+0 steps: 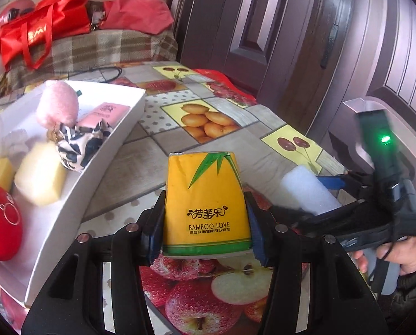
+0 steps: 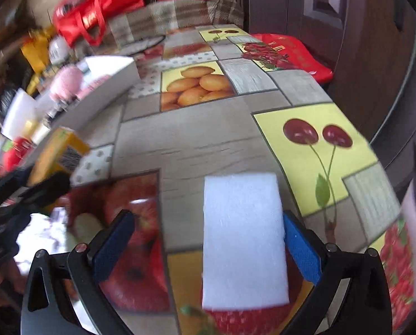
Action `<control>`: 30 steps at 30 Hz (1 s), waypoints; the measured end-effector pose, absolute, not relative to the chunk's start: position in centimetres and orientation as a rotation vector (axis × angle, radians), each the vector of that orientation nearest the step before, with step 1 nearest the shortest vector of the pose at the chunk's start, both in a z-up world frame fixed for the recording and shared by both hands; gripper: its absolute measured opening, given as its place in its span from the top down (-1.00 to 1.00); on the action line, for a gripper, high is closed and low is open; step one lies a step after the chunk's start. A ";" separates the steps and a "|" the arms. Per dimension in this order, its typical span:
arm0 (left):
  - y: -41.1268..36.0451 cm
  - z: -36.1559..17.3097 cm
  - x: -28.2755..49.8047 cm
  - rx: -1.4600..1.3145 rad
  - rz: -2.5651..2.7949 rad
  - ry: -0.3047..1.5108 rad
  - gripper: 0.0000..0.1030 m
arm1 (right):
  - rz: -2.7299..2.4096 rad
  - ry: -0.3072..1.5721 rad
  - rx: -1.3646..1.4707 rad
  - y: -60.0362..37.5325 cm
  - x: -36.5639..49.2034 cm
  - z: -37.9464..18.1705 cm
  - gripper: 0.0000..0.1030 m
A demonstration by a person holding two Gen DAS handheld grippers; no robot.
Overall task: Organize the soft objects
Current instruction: 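Carry the foam block and yellow tissue pack over the white tray with both tools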
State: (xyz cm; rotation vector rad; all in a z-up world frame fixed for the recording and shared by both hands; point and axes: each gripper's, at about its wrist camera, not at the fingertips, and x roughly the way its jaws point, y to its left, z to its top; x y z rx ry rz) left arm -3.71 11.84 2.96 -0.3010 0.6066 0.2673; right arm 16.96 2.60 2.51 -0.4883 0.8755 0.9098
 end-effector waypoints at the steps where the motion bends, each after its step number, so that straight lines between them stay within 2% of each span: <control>1: 11.7 3.0 -3.8 -0.290 0.269 0.600 0.02 | 0.896 0.854 -0.530 3.0 16.6 2.2 -0.98; 3: 11.4 3.2 -4.0 -0.269 0.272 0.590 0.02 | 0.901 0.843 -0.531 2.7 16.4 2.3 -0.92; 8: 11.2 3.4 -4.0 -0.250 0.275 0.587 0.02 | 0.892 0.845 -0.490 1.2 16.4 2.5 -0.91; 9: 11.2 3.4 -4.0 -0.250 0.275 0.587 0.02 | 0.892 0.841 -0.491 1.0 16.4 2.5 -0.86; 11: 11.2 3.4 -4.1 -0.250 0.277 0.582 0.02 | 0.881 0.819 -0.465 0.5 16.8 2.9 -0.40; 12: 11.2 3.5 -4.2 -0.248 0.279 0.575 0.02 | 0.878 0.812 -0.456 0.3 16.7 3.1 0.03; 18: 10.3 4.4 -5.8 -0.206 0.309 0.475 0.02 | 1.000 0.775 -0.363 0.2 16.1 4.4 0.04; 24: 9.1 5.5 -9.1 -0.091 0.394 0.338 0.02 | 1.048 0.501 -0.106 -0.1 13.7 8.5 0.04; 30: 11.5 5.7 -14.0 -0.058 0.515 0.305 0.01 | 1.085 0.453 -0.134 2.3 11.8 6.7 0.03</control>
